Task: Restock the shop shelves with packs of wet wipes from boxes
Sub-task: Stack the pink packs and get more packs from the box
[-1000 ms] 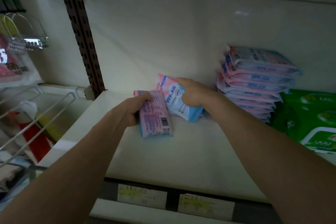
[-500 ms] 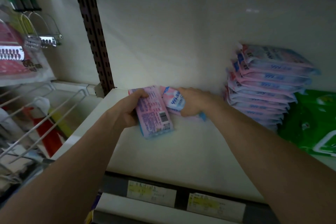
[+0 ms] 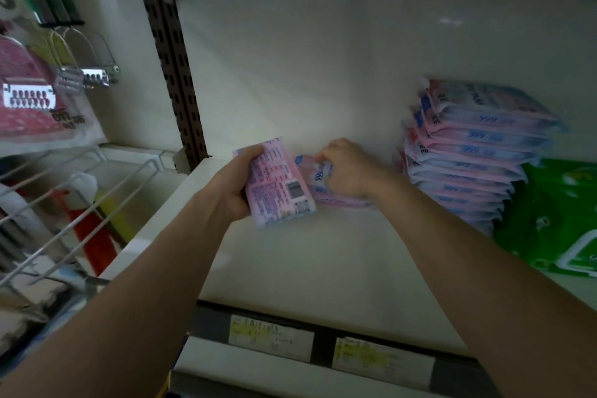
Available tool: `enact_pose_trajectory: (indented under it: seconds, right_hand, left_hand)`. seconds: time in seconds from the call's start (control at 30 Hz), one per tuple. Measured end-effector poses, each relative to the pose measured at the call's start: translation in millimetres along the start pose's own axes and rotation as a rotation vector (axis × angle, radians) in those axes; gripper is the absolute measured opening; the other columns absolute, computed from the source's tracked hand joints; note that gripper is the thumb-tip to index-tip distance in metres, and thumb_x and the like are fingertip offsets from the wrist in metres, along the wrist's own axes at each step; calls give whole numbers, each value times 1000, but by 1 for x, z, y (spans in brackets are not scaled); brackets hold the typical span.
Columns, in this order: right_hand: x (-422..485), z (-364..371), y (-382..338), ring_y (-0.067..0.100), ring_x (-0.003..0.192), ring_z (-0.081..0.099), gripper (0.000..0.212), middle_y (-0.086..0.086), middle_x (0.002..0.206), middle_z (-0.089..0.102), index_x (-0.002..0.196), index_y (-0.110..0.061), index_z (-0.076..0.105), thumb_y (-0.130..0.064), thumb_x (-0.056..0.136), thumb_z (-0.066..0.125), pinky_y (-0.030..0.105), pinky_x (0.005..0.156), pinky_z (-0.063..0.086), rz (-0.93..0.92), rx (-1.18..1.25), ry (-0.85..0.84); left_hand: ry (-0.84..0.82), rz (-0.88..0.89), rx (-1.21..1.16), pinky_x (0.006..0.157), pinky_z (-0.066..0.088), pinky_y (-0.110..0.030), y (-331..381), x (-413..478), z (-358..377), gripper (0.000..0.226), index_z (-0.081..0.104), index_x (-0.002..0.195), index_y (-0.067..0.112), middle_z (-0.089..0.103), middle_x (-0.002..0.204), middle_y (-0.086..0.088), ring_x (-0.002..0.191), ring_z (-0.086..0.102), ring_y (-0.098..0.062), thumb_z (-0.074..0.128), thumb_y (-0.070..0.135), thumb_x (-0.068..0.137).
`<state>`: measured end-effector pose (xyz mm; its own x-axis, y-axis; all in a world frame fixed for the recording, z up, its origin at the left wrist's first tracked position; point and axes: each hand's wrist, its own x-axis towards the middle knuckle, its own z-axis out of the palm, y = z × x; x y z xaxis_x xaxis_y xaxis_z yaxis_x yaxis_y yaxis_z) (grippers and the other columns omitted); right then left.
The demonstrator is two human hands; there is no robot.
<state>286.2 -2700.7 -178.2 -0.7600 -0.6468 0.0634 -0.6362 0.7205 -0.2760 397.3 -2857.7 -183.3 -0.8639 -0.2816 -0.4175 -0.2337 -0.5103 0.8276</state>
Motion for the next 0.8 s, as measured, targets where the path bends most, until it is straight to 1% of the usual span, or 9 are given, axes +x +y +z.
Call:
enact_pose_trajectory:
  seconds: [0.1,0.17,0.27,0.4,0.47,0.5,0.6,0.7,0.8]
  right_hand:
    - [-17,-21,-20,13,118,51,43,0,129,51,130,-21,54,-23,88,64,23,83,46,-12,578,29]
    - [-33,-25,-27,8,121,49,61,-3,136,47,138,-24,45,-21,83,71,20,92,45,-87,751,-150]
    - [-49,-25,-32,8,126,40,87,-7,145,32,149,-27,27,-29,77,77,25,105,37,-188,405,-252]
    - [-54,-30,-34,12,140,20,103,-8,153,16,152,-29,15,-51,72,76,33,115,26,-237,91,-223]
    - [-53,-31,-34,16,141,23,90,-2,154,22,151,-29,22,-45,78,72,37,113,28,-297,-28,-139]
    - [-51,-32,-32,19,135,35,74,0,149,36,147,-28,34,-39,81,68,38,108,35,-320,24,-46]
    - [-46,-35,-24,19,95,65,29,1,105,69,115,-17,66,-18,86,64,45,87,54,-101,641,213]
    - [-45,-36,-13,20,75,64,14,9,88,65,96,-9,65,-1,86,61,40,74,60,226,1205,132]
    - [-52,-28,-6,16,61,64,6,7,79,62,88,-12,61,-6,89,61,24,50,56,324,1327,52]
  left_hand:
    - [-16,-7,-136,73,47,-43,5,-4,11,26,60,101,8,69,97,-15,84,64,-27,43,27,100]
    - [6,-18,-194,77,45,-43,7,-4,18,29,56,115,4,64,114,-17,92,61,-29,39,23,101]
    - [18,-41,-193,77,44,-44,7,-5,28,29,54,118,4,63,105,-18,94,60,-30,36,20,101]
    - [18,-60,-124,102,39,-40,5,-3,32,36,52,127,4,61,113,-16,113,57,-29,32,22,102]
    - [-17,-25,-143,103,39,-39,7,-1,33,41,51,130,5,67,99,-18,101,59,-28,30,26,102]
    - [-45,-8,-165,99,43,-39,8,-3,34,42,52,129,7,68,92,-19,99,59,-28,31,30,102]
    - [-30,-27,-124,80,57,-41,15,-5,31,42,61,109,12,64,104,-19,97,62,-29,51,50,93]
    - [-6,-31,63,67,57,-32,16,-2,21,34,65,92,12,68,94,-9,79,66,-22,61,46,87]
    - [-22,-57,67,51,54,-21,13,4,16,12,62,89,12,68,87,-6,63,65,-15,57,22,93]
